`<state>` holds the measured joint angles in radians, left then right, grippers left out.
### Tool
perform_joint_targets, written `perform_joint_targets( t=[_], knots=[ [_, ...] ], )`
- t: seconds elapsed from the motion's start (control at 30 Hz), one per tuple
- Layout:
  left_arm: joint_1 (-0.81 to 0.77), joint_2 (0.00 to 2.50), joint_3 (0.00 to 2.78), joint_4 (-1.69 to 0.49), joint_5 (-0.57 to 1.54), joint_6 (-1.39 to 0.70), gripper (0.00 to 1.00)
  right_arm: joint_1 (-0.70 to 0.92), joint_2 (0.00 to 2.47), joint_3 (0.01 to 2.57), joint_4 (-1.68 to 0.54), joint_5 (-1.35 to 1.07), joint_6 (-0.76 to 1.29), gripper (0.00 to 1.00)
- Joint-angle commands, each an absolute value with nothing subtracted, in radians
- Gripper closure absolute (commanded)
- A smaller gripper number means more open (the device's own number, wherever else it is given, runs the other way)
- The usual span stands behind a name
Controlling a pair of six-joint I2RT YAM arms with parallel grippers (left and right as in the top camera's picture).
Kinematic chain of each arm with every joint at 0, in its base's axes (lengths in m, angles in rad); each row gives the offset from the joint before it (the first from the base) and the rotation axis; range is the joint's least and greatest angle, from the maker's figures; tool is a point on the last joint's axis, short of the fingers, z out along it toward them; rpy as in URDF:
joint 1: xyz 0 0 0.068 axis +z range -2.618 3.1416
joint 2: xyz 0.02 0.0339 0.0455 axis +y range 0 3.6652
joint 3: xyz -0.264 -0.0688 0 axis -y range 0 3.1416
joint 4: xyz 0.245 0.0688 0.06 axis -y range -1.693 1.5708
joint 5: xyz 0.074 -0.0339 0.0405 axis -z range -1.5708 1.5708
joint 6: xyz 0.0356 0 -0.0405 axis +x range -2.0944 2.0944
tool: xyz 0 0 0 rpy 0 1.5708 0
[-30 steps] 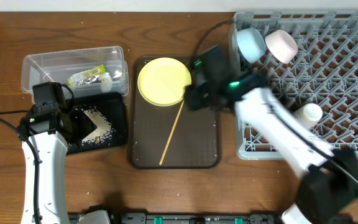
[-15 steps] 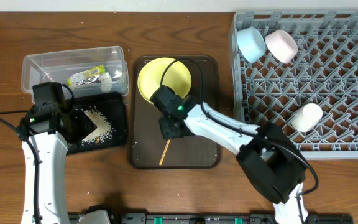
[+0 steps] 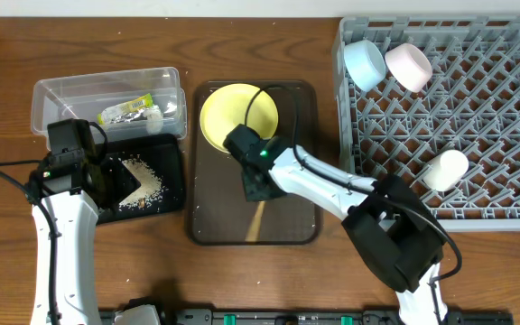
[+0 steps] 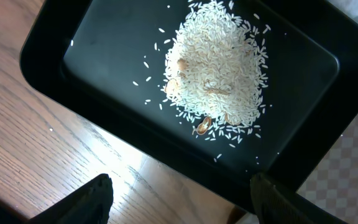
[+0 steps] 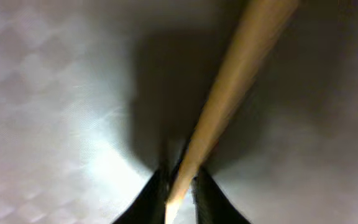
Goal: Sort waste into correct bins and load items into the dishwasher rack
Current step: 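Reach right gripper back to the tray and grasp the second chopstick, then carry the second chopstick with right gripper and insert it in the rack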
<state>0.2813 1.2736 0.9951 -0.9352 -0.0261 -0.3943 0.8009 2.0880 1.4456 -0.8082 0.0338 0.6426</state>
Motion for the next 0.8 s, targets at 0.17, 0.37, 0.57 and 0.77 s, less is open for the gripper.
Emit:
perform_joint_targets(
  t=[0.17, 0.37, 0.57, 0.77],
  knots=[
    [0.284, 1.273, 0.999, -0.939, -0.034, -0.399, 0.26, 0.700, 2.136, 1.440, -0.851, 0.025, 0.655, 0.98],
    [0.284, 1.273, 0.999, -0.939, -0.034, -0.399, 0.27, 0.644, 2.083, 1.463, -0.911, 0.019, 0.569, 0.99],
    [0.284, 1.273, 0.999, -0.939, -0.034, -0.399, 0.27, 0.566, 1.916, 1.517, -0.944, 0.018, 0.443, 0.99],
    [0.284, 1.273, 0.999, -0.938, -0.034, -0.399, 0.27, 0.449, 1.729, 1.523, -0.970, 0.019, 0.278, 0.99]
  ],
)
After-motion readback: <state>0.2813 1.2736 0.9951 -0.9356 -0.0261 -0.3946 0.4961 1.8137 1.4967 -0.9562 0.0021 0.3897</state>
